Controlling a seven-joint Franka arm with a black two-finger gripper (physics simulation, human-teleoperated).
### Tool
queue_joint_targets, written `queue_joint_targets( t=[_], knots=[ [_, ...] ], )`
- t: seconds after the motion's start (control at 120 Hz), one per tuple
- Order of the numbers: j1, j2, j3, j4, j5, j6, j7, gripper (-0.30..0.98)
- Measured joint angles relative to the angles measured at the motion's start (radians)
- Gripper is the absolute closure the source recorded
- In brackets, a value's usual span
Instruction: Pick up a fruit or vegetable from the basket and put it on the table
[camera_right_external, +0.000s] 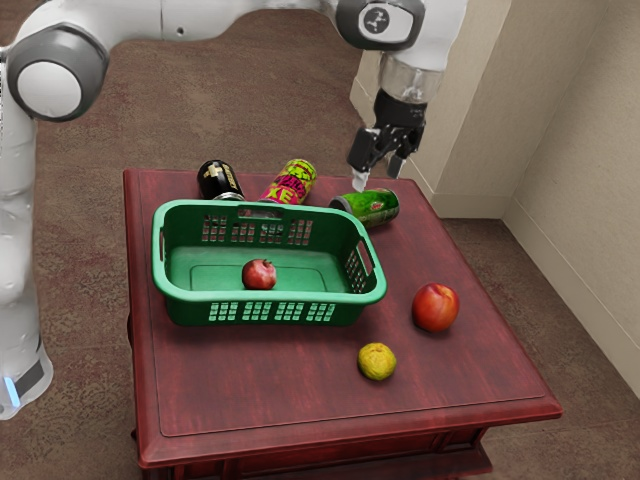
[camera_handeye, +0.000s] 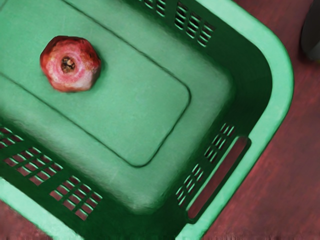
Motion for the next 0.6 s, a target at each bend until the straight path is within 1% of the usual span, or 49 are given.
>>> queue_joint_targets(
  t=[0.092,0.258,0.383,0.467,0.533,0.6],
  knots=[
    [-0.059,0.008,0.0,0.001,0.002,0.0,-0.048,0.0],
    [-0.105,-0.021,0.005,-0.004,0.01,-0.01,-0.114,0.0],
    [-0.093,-0.016,0.01,-0.016,0.017,-0.026,-0.14,0.0],
    [-0.045,-0.004,0.016,-0.038,0.04,-0.03,-0.074,0.0],
    [0.0,-0.06,0.024,-0.14,0.095,-0.012,-0.004,0.0],
    [0.042,-0.164,0.025,-0.323,0.132,0.04,0.063,0.0]
  ],
)
